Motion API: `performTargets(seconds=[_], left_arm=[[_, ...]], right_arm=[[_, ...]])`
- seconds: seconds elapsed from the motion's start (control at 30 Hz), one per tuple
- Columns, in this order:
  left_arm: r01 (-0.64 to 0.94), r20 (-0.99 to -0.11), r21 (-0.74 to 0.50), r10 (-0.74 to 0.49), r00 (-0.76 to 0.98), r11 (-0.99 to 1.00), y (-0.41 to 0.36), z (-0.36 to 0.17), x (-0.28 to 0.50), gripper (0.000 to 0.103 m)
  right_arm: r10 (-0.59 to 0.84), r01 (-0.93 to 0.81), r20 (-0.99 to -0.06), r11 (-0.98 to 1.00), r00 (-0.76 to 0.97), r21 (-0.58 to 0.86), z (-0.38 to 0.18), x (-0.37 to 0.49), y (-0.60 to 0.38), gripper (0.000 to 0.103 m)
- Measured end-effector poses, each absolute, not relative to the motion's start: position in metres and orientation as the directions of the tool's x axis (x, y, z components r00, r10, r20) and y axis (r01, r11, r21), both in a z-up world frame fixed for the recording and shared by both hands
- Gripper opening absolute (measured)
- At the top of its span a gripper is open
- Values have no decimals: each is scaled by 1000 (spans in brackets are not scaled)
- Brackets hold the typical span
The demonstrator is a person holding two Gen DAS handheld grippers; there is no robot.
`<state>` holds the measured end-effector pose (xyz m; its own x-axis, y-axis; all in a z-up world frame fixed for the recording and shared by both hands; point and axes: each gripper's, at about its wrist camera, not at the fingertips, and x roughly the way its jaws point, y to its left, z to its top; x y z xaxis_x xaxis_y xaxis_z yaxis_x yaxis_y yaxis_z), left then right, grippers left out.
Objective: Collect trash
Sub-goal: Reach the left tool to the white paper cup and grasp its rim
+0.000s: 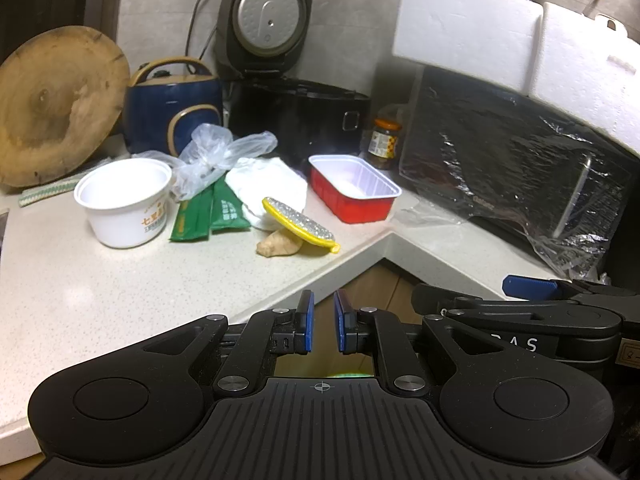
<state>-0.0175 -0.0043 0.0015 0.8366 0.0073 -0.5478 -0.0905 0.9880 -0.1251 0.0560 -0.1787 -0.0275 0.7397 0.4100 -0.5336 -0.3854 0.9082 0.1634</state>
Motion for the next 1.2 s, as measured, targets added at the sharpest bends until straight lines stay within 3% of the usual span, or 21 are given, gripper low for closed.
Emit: performTargets(seconds=[0.5, 0.7, 0.93, 1.03, 1.2], left_arm=[[-135, -563, -210, -7, 827, 968, 40, 2, 5, 14], [-235, -546, -298, 37, 837, 925, 130, -5, 28, 14], [-428, -530, -343, 204, 823, 836, 261, -12, 59, 14], [-451, -527, -380, 211, 823, 807, 299, -19, 78, 15], [-475, -594, -328, 212, 776, 817, 321, -39, 112, 17]], right_arm=[[380, -373, -544, 919, 748, 129, -24, 73, -160, 103], [389, -384, -549, 914, 739, 131, -20, 113, -117, 103], [475, -443, -577, 872, 664, 209, -32, 162, -34, 103], [443, -452, -620, 878, 647, 156, -42, 177, -3, 103], [388, -432, -650, 896, 653, 101, -54, 189, 18, 103]])
